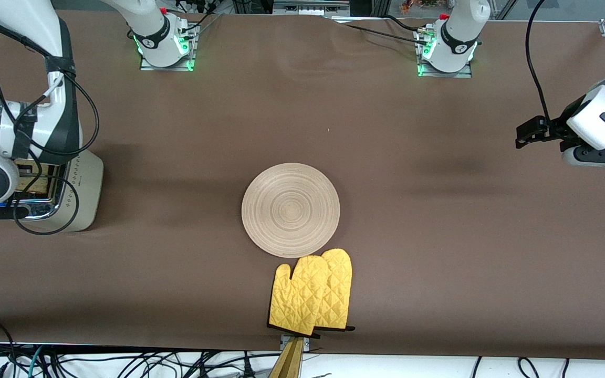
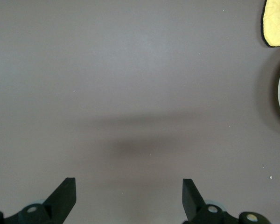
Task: Move plate and put bread in toaster
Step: 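Lower the bread into a toaster slot and open the right gripper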
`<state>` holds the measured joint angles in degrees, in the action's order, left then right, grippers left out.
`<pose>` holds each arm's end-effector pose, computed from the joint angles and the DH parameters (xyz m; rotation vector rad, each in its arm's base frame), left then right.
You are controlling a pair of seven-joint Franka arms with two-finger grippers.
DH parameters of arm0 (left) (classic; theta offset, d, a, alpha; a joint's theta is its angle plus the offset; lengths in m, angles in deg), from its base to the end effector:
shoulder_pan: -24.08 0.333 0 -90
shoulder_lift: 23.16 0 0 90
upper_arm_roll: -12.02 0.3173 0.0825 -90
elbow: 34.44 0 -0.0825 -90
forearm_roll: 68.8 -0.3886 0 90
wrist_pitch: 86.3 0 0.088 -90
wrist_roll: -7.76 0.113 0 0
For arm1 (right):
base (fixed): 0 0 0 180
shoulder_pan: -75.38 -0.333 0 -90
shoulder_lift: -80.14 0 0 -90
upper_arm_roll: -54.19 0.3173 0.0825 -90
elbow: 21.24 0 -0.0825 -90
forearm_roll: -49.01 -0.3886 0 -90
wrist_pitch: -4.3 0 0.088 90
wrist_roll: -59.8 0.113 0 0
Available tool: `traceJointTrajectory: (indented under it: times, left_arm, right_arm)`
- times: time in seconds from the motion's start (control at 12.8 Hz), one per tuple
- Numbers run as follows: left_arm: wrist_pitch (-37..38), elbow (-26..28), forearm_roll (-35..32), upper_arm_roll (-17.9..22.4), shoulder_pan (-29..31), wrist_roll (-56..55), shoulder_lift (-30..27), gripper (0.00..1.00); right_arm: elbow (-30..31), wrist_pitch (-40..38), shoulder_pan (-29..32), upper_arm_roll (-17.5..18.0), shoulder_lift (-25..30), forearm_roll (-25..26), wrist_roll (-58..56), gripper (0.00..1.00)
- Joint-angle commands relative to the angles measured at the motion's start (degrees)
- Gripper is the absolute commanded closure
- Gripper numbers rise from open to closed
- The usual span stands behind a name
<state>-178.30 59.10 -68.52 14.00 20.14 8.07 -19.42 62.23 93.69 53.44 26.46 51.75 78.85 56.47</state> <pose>0.5758 -0.0208 0.5562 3.1364 -0.0615 -0.1446 0.6527 -0.0704 0.4237 2.3787 0.0680 -0.4862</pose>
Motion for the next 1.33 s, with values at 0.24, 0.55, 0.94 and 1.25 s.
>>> traceJointTrajectory:
  times: [0.24, 0.55, 0.94, 1.25]
  left_arm:
    - [0.51, -1.51, 1.04, 0.04, 0.43, -0.65, 0.83, 0.00]
    - [0.59, -1.60, 1.04, -0.14, -0.10, -0.92, 0.83, 0.00]
    - [0.59, -1.60, 0.78, -0.05, -0.01, -0.92, 0.83, 0.00]
    - [0.68, -1.68, 0.60, 0.04, 0.25, -0.66, 0.66, 0.00]
  right_arm:
    - [-0.24, -0.10, -0.74, 0.31, -0.97, 0.40, -0.09, 0.00]
    - [-0.77, -2.81, -2.23, 1.01, 2.98, -8.53, -0.27, 0.00]
    - [-3.23, -3.26, -2.41, 0.67, 10.02, -27.42, -1.05, 0.00]
    - [-5.86, -7.12, -1.80, 0.66, 12.39, -31.85, -0.45, 0.00]
